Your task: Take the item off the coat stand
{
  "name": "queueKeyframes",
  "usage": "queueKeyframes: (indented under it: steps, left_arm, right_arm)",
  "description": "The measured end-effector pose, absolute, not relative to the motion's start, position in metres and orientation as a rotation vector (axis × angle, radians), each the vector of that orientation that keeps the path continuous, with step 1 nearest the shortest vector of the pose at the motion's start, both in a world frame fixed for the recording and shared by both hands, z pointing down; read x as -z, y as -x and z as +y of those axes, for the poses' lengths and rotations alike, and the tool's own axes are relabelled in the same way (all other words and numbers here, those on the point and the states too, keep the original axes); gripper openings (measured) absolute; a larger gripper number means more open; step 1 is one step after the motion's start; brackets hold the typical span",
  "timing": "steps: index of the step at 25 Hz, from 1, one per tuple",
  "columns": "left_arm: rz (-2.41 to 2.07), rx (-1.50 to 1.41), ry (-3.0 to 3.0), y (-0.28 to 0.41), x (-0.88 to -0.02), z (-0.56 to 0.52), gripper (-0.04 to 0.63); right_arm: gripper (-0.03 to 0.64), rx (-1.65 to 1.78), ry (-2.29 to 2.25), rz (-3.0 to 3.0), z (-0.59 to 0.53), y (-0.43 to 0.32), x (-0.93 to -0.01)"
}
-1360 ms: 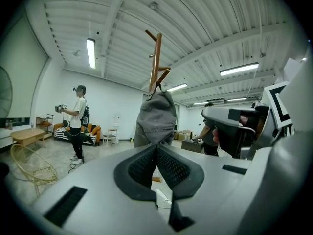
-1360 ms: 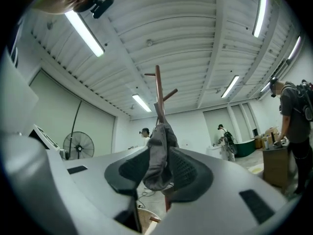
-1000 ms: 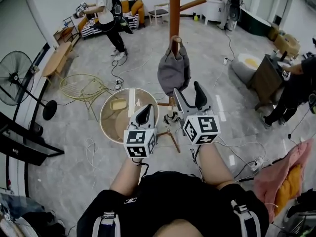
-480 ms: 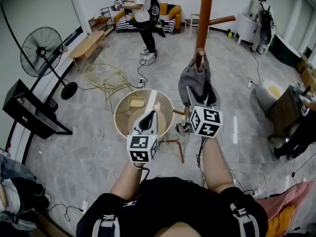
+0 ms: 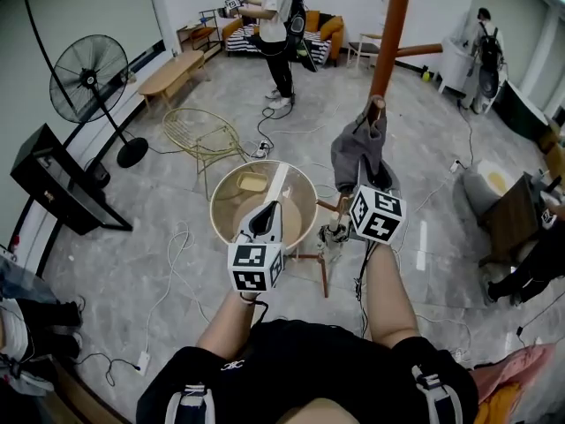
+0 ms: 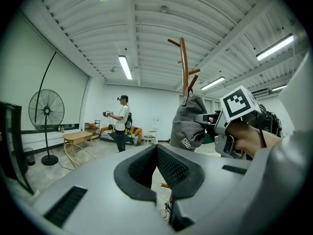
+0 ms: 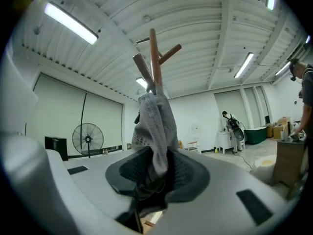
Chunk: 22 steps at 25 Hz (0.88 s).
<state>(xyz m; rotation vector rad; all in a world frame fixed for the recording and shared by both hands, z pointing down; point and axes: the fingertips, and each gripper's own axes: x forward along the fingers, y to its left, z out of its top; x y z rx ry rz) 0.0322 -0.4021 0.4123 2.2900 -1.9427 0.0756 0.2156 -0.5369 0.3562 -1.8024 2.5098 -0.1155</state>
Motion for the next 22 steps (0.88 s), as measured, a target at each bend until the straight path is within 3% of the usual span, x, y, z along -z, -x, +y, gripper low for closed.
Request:
queueKeyframes:
  steps: [5, 22]
  left_arm:
    - [-1.918, -0.08, -2.311, -0.037, -0.412, -0.402, 0.017]
    - [-1.841, -0.074, -2.378, -0.049, -0.418, -0.392, 0.017]
  right_arm:
    - [0.049, 0.15, 1.803, 2.473, -0.53, -0.226, -0.353]
    - [0.04, 0.061, 1.67, 2.413, -0.471, -0.235, -0.307]
